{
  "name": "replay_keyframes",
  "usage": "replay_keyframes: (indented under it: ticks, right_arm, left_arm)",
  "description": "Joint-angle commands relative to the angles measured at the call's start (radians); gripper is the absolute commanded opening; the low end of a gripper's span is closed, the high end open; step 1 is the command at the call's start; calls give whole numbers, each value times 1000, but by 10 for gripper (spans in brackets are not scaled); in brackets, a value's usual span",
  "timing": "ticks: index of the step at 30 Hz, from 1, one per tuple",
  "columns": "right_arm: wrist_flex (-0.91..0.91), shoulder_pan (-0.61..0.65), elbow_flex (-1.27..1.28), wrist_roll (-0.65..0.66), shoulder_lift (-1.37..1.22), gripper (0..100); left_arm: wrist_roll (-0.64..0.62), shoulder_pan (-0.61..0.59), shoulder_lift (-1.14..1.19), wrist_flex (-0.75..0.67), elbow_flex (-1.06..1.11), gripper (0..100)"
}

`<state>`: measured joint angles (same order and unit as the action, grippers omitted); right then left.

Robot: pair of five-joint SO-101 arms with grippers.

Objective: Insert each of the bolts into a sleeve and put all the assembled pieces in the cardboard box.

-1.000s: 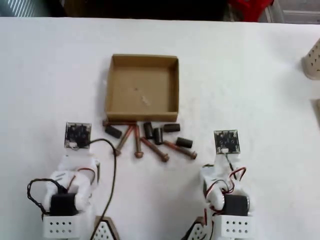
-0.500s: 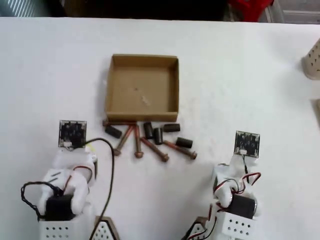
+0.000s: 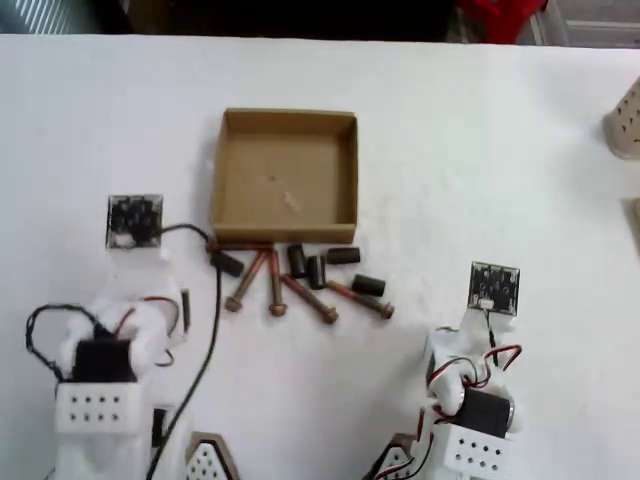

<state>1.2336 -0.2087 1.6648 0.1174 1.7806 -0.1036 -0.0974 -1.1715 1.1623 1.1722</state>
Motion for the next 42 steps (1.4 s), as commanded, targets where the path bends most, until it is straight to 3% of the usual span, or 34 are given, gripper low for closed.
replay_keyframes:
  ticks: [1,5,9,13,16,19,28,36,42]
  right_arm:
    - [-61,-5,-29,8,13,18]
    - [-104,-4,-23,11,19,18]
    - [-107,27,-23,81,19,18]
    - [-176,74,-21,241,19,18]
    - [-321,79,-5,207,19,20]
    - [-412,99,-6,186,18,76]
    - [-280,280,-163,187,-5,84]
    - [-282,387,-405,193,-475,84]
    - [-275,489,-631,186,-840,84]
  left_arm:
    - [-100,79,116,-54,-54,21]
    - [-173,84,176,-186,6,46]
    - [-252,-47,223,-247,20,131]
    - [-252,-99,303,-250,-20,71]
    - [-252,-102,404,-244,-64,24]
    - [-212,-102,522,-244,-112,24]
    - [-58,-102,722,-249,-216,24]
    - [158,-102,736,-250,-216,24]
    - [178,-99,736,-250,-216,24]
